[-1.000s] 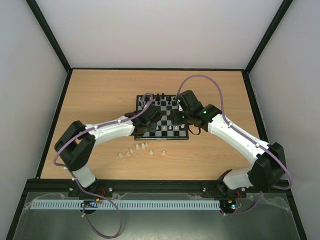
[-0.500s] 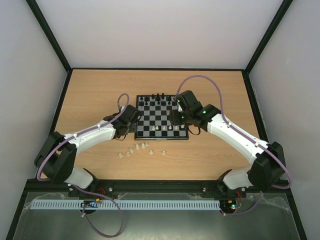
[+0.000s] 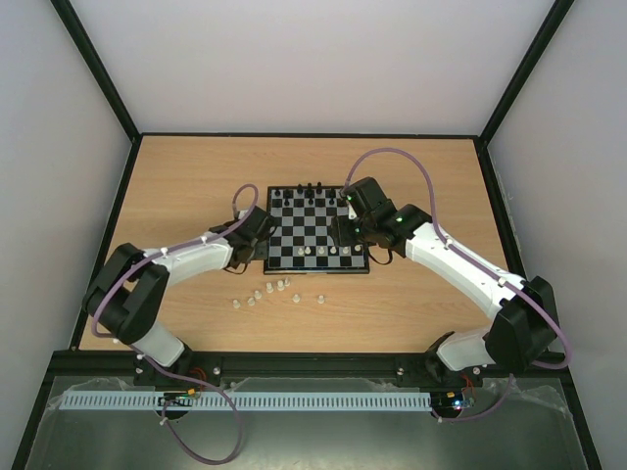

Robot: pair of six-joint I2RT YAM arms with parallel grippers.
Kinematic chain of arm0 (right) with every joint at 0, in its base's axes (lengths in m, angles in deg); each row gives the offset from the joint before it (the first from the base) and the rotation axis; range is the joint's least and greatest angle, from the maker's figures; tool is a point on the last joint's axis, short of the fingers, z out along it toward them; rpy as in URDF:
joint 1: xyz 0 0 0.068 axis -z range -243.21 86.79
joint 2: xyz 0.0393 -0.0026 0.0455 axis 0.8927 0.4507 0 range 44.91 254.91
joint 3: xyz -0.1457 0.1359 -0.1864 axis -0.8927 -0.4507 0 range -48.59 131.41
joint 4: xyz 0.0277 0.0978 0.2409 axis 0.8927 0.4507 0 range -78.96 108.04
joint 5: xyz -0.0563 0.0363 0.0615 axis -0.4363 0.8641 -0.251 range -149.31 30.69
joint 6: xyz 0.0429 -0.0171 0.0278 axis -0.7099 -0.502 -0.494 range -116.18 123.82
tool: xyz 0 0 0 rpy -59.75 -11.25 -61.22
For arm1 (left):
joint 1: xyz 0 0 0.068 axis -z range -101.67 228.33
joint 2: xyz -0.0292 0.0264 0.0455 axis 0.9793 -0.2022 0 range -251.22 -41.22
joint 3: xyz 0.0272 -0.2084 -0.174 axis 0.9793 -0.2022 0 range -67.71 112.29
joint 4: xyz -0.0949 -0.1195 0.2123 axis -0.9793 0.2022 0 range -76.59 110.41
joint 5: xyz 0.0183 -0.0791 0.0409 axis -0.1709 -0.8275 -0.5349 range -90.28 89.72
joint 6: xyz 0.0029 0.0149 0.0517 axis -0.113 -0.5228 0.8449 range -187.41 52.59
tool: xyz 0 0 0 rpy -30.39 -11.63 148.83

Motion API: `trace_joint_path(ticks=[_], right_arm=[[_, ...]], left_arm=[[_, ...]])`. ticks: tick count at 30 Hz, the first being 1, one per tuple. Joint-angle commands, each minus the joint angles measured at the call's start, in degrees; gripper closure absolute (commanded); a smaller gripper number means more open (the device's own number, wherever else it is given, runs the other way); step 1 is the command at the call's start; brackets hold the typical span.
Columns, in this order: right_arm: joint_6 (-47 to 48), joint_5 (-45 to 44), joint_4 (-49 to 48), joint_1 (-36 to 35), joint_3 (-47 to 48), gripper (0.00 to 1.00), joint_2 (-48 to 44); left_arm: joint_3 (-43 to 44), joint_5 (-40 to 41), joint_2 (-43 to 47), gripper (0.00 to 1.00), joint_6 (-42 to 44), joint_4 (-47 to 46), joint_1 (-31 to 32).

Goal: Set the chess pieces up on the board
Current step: Pick up the chess piece at the center of the board.

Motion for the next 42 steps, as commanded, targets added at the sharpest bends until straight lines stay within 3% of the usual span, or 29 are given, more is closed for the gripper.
trace_joint_path(ticks=[1, 5, 9, 22, 32, 42], right_arm=[[0.7, 0.5, 0.2, 0.2, -0.8, 0.44, 0.5], [0.7, 0.7, 0.2, 0.2, -0.9, 0.44, 0.5], [0.7, 0.8, 0.1, 0.2, -1.1, 0.44, 0.4], [0.7, 0.9, 0.1, 0.2, -1.2, 0.44, 0.6], [0.8, 1.4, -0.2, 0.2, -1.4, 0.44, 0.5], [0.8, 0.9, 0.2, 0.2, -1.0, 0.44, -0.1]], left_arm=[[3.1, 0.1, -2.6, 0.71, 1.3, -1.5, -0.3], [3.1, -0.4, -3.8, 0.63, 1.5, -2.1, -0.4], [3.2, -0.5, -4.8, 0.63, 1.5, -2.4, -0.5], [3.2, -1.3, -7.5, 0.74, 1.8, -3.7, -1.2], [3.7, -0.9, -6.2, 0.92, 2.2, -2.5, -1.4], [7.5, -1.4, 0.1, 0.94, 2.0, 4.7, 2.9]])
